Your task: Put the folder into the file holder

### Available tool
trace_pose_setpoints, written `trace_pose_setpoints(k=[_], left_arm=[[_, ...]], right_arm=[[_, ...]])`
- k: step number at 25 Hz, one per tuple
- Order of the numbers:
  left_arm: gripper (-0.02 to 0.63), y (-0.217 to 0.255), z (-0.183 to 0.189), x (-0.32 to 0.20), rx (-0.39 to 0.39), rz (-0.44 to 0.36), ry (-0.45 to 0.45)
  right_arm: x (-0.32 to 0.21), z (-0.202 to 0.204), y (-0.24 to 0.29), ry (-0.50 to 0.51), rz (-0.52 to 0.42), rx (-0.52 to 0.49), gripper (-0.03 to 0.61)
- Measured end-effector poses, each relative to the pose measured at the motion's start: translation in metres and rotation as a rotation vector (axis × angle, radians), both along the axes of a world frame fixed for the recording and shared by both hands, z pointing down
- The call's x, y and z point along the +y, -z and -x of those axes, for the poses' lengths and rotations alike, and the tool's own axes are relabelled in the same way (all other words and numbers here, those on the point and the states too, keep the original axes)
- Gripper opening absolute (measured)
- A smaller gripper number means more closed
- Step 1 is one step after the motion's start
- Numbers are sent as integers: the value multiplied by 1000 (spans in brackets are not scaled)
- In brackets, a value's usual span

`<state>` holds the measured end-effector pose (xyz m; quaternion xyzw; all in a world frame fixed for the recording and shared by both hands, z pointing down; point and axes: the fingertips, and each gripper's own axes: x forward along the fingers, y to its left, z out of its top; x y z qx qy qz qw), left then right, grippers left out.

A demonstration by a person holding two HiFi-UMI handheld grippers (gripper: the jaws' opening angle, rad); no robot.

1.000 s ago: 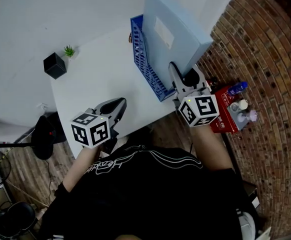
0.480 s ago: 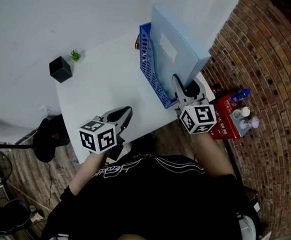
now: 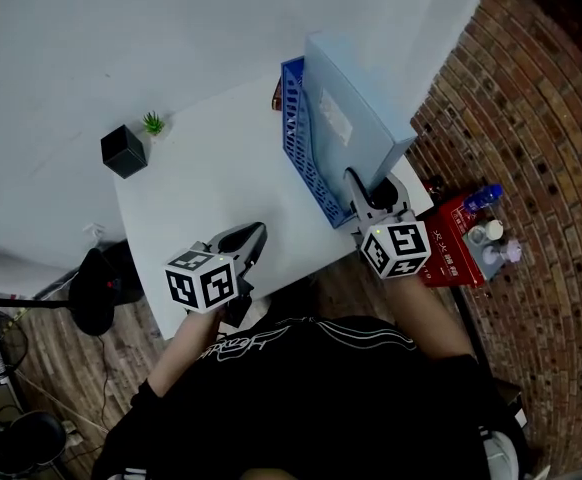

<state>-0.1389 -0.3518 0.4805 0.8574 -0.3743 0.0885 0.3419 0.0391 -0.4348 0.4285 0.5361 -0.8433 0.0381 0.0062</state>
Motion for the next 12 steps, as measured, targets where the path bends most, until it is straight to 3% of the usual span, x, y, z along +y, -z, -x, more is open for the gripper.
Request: trace_pose_setpoints(k=[12], left_arm=[[32, -1, 6, 4, -3, -2, 32]], right_arm=[[-2, 4, -34, 5, 127, 31, 173]])
